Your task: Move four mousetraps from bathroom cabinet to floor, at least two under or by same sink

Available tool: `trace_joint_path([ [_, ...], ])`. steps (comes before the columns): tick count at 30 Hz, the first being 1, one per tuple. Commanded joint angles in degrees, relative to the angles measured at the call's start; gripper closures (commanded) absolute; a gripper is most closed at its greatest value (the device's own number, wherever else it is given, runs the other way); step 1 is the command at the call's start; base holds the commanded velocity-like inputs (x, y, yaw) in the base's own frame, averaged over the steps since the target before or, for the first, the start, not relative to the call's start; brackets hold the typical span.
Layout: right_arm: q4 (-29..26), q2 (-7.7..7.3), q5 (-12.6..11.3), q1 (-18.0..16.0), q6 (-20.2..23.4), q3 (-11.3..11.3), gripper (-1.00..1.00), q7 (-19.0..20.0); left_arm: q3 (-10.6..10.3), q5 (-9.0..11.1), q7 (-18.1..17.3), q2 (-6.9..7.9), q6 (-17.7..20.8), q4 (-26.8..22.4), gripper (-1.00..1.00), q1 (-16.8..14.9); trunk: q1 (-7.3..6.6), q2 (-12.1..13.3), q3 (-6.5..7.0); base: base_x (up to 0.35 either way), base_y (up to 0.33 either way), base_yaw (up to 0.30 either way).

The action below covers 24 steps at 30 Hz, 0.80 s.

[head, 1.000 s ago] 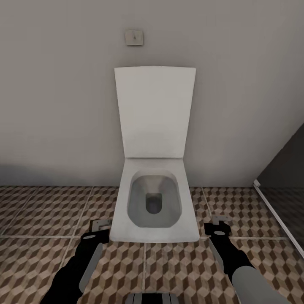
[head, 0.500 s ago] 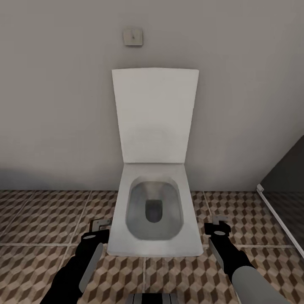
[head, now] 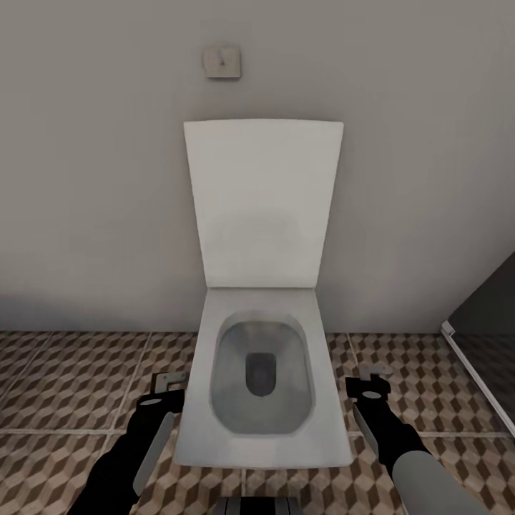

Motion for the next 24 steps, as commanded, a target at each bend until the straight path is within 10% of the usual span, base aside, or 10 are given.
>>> trace_joint_path([
  [1,-0.1,0.00,0.3,0.0,0.5,0.0,1.00,0.0,-0.1,0.5,0.5,0.05,0.2,-0.1,1.00,0.0,-0.01,0.0,-0.05,0.016,0.000,0.000],
  [24,-0.1,-0.10,0.3,0.0,0.6,0.0,1.00,0.0,0.0,0.5,0.5,0.06,0.2,-0.3,1.00,0.0,-0.01,0.0,-0.05,0.002,-0.011,0.000],
])
